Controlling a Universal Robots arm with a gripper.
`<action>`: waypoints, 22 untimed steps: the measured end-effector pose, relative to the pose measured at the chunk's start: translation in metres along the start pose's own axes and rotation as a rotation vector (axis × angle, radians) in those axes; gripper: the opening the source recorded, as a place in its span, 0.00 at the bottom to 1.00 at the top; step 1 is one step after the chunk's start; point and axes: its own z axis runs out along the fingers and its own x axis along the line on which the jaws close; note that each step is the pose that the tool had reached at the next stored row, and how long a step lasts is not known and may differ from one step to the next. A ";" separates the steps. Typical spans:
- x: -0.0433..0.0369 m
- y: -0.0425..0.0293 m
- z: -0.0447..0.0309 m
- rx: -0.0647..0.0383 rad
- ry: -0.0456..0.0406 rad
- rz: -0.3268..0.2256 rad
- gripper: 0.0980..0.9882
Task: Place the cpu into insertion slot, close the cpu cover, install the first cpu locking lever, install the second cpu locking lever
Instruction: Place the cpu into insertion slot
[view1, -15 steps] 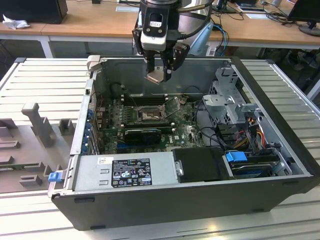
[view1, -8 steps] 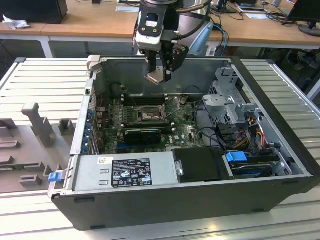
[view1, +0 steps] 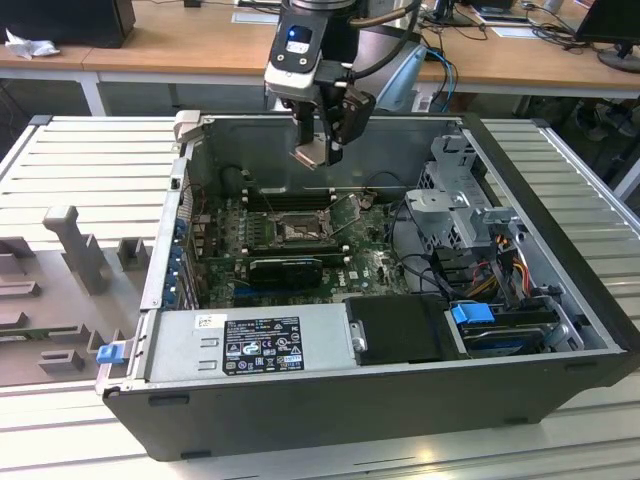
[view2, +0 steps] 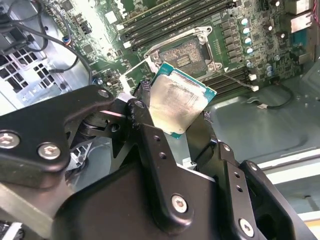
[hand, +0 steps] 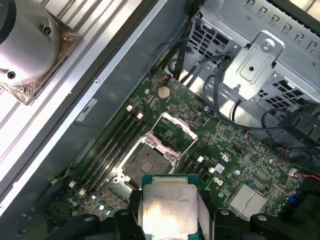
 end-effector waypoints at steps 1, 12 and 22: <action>0.0001 0.0001 0.0001 0.000 -0.0009 0.008 0.48; 0.0001 -0.0001 0.0013 0.000 -0.0110 0.122 0.48; 0.0001 -0.0003 0.0043 -0.001 -0.0282 0.321 0.48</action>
